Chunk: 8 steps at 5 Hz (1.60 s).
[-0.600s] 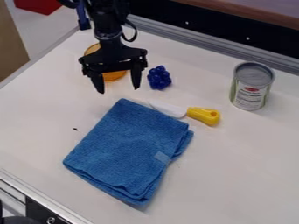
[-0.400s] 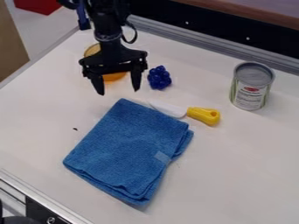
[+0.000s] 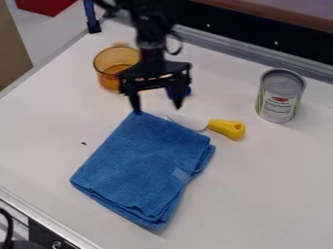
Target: Mover la lata a la parte superior izquierda de la mesa
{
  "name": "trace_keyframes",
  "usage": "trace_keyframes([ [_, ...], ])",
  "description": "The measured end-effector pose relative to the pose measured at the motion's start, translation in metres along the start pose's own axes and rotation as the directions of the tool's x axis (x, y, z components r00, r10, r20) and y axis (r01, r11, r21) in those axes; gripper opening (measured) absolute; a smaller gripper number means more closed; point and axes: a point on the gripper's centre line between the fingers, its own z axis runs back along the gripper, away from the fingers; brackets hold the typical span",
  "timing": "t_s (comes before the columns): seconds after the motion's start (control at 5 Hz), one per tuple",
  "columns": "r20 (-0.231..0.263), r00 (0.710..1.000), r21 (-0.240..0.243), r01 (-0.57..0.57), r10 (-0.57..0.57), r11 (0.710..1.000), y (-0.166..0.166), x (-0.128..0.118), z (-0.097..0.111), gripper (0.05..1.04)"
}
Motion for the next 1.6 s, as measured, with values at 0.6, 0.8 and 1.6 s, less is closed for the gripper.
trace_keyframes([
  [0.6,0.102,0.988,-0.179,-0.094,0.114,0.979,-0.110,-0.046,0.038,0.999],
  [0.8,0.060,0.991,-0.171,-0.108,0.120,0.979,-0.146,-0.059,0.031,0.999],
  [1.6,0.018,0.965,-0.093,-0.259,0.262,0.961,-0.206,-0.074,-0.011,0.999],
])
